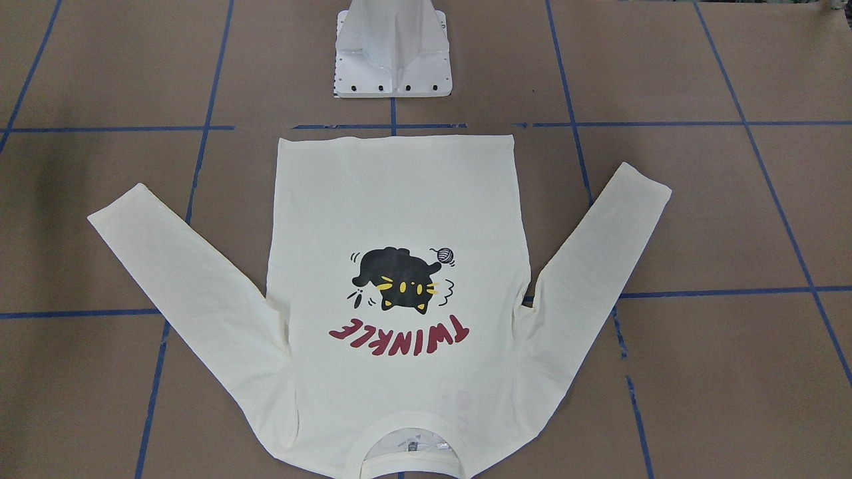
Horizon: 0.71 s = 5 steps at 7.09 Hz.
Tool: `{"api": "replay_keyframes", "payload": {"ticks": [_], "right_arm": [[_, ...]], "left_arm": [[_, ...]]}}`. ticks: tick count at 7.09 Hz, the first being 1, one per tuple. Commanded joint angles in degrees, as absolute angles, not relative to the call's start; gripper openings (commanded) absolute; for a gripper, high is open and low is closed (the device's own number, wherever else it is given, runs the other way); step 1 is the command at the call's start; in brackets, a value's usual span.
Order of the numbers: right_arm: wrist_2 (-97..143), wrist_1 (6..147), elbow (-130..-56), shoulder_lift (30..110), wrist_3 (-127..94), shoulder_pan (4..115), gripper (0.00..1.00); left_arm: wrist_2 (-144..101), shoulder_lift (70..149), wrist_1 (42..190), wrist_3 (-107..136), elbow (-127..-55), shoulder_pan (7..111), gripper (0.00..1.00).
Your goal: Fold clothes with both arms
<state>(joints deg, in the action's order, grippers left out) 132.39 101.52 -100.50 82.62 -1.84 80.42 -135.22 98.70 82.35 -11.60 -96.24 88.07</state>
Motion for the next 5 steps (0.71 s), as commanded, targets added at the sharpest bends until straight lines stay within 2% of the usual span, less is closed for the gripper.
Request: {"api": "replay_keyframes", "payload": {"ticks": [1,5], "right_arm": [[132.54,101.51,-100.63,82.62,-1.85,80.42,1.00],[134.91,101.51,-102.12,83.32,-1.93,80.42,1.00]], "left_arm": [[-135.61,99.05,82.18,-11.34,-96.50,88.07,1.00],[-135.44,97.74,82.44,-11.25,-95.89,88.15,1.00]]}}
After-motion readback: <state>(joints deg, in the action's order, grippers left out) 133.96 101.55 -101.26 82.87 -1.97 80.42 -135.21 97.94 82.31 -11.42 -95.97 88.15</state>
